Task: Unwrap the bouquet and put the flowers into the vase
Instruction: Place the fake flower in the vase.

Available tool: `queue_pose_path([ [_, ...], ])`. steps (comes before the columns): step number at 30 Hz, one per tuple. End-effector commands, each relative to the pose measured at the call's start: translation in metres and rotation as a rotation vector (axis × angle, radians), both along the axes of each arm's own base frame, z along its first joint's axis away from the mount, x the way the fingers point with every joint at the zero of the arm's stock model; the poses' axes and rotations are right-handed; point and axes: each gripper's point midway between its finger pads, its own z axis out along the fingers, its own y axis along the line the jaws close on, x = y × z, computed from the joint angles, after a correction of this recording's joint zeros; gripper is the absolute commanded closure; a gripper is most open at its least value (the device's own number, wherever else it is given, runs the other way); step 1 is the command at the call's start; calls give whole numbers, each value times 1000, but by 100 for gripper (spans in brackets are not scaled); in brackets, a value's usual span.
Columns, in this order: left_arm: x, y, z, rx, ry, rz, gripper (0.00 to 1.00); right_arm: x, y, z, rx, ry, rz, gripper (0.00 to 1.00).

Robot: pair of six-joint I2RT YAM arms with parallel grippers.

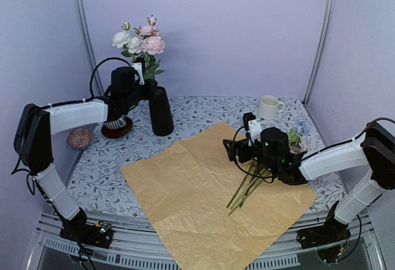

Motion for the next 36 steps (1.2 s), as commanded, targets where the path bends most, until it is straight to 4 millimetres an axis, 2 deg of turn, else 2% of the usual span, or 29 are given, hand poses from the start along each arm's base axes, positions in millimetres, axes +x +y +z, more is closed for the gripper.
queue_pose_path([
  [1,-9,6,-12,-26,50,-2,61,2,5,9,12,-23,4,1],
  [6,-26,2,-16,-45,78,-59,49,3,5,8,9,-25,0,1],
  [11,-54,6,-21,-78,79,-96,36,3,4,8,5,-27,-4,1],
  [17,-86,15,-12,-106,57,-116,27,3,6,8,5,-26,0,1],
  [23,-113,22,-4,-135,33,-134,25,3,6,7,-4,-30,-4,1],
  [28,-122,28,-6,-126,28,-124,23,3,7,6,-9,-30,-3,1],
  [36,-117,20,-9,-91,40,-157,23,4,10,4,-19,-31,3,1],
])
